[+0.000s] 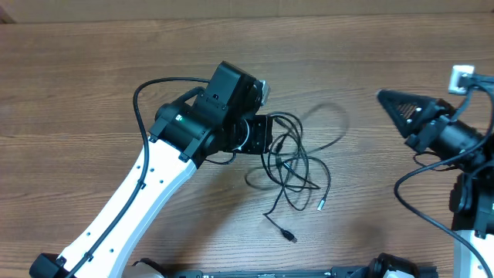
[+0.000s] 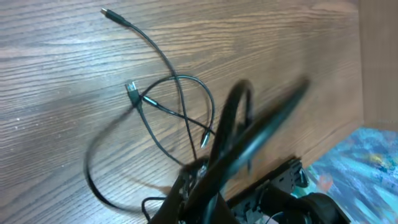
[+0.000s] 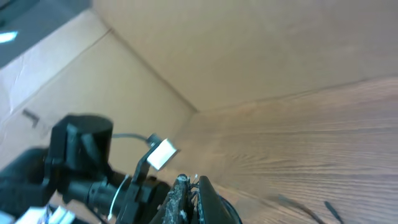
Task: Untangle cables
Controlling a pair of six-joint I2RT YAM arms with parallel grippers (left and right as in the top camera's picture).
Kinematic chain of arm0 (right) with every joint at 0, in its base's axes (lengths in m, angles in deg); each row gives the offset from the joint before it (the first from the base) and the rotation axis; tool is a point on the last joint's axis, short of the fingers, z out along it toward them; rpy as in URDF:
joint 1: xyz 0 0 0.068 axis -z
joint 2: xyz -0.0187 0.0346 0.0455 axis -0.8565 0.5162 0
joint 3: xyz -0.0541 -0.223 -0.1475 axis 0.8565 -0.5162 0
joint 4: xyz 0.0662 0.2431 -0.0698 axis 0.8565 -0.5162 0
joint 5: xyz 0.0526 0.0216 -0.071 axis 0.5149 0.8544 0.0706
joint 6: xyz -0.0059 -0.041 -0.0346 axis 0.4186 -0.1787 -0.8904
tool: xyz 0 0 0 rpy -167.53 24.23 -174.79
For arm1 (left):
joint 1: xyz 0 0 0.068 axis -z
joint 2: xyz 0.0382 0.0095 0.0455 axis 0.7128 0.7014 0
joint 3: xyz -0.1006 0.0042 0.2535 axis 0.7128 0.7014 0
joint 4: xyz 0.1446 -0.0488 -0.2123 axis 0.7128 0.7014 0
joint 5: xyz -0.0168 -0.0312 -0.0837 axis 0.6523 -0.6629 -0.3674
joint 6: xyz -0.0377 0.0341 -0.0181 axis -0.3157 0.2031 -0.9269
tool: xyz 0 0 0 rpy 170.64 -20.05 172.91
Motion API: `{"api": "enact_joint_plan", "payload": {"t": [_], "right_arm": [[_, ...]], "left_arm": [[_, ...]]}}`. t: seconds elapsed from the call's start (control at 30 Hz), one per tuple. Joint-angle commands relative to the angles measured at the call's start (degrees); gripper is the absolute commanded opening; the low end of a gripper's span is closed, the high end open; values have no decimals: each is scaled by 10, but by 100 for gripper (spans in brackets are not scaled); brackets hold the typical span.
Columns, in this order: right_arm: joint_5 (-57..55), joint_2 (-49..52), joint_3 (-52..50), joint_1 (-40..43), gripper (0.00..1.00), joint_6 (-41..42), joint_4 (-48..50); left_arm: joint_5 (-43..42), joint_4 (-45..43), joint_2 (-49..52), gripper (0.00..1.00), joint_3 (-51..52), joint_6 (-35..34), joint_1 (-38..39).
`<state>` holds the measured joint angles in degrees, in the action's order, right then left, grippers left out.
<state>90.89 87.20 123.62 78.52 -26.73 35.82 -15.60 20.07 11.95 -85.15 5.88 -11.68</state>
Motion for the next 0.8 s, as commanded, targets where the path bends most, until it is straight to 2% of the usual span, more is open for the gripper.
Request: {"api": "enact_joint_plan", "payload": {"t": [0.0,0.2,0.27,0.37,0.47,0.57,0.6,0.77], "right_arm": [[-1,-8,3,24,4,46,2],[4,-7,3,41,4,55,0],[28,-5,3,41,8,24,-2],[78,-2,3,41,26,-62,-29],[82,2,3,40,50,-153,-101],[82,6,3,40,68,-318,-219],[82,8,3,40,72,-391,-271],[80,9,3,40,75,-539,-366]], "left_arm": [[13,1,-7,4,-6,-5,4],[12,0,-7,4,-6,-5,4],[12,-2,-7,4,-6,-3,4],[-11,-15,-7,4,-6,30,4],[-56,-39,-7,4,-6,97,4],[-118,-70,-7,4,-6,177,4],[-147,-84,-7,4,-7,206,4],[-233,-113,-7,4,-9,254,0]]}}
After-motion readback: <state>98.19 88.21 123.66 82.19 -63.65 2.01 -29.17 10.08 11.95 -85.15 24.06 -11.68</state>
